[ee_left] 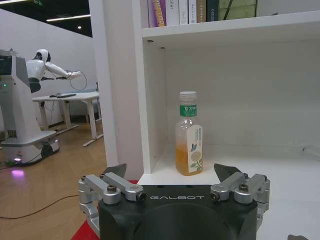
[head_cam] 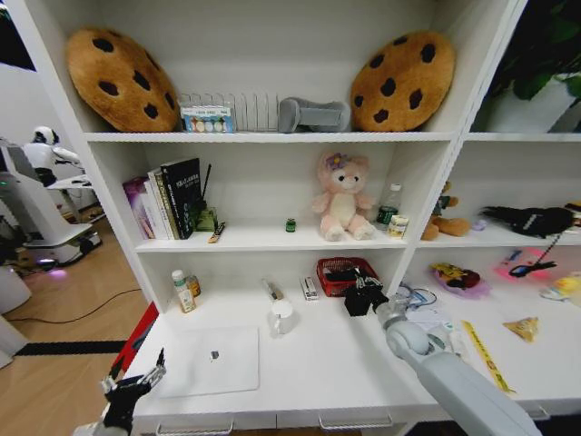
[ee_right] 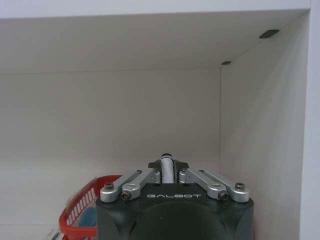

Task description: Organize the objects on the table.

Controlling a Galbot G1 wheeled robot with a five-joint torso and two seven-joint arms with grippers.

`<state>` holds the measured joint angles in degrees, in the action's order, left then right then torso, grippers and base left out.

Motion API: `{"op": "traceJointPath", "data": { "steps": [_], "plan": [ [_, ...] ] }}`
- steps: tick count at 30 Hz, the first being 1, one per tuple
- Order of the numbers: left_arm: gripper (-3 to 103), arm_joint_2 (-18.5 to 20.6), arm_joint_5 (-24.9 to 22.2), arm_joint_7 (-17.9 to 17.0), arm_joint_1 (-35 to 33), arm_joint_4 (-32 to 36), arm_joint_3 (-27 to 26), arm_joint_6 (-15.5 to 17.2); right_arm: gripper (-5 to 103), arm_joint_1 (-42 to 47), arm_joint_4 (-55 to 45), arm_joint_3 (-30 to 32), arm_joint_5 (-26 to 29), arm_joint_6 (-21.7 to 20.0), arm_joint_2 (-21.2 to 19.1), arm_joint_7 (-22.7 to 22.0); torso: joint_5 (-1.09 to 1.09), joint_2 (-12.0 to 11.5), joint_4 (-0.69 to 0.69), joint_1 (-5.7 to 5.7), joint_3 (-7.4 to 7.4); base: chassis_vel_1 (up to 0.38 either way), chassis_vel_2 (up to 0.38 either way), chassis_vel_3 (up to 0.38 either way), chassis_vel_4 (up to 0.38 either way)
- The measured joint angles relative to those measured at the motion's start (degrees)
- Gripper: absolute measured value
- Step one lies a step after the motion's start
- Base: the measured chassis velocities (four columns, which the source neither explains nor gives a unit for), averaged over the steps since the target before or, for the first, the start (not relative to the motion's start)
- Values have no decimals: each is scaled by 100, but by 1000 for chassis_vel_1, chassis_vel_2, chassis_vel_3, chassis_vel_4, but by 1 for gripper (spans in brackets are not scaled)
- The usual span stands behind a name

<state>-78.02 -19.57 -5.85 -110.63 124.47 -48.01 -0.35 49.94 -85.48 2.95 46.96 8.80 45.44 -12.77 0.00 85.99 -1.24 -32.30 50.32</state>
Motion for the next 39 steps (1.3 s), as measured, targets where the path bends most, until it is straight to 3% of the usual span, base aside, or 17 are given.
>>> {"op": "traceJointPath", "data": {
  "steps": [22,31,39],
  "plan": [
    [99,4,-21,23,25,-61,31,-5,12,-692,590,-586,-125,194,310,-295,-1,0,2,0,-1,0,0,0,0],
    [99,76,-62,36,45,-108,28,-5,8,-627,563,-538,-194,205,270,-278,0,0,0,0,-1,0,0,0,0],
    [99,134,-130,46,61,-76,9,5,33,-504,534,-479,-209,241,230,-248,0,1,0,0,-1,0,0,0,0]
  ]
}}
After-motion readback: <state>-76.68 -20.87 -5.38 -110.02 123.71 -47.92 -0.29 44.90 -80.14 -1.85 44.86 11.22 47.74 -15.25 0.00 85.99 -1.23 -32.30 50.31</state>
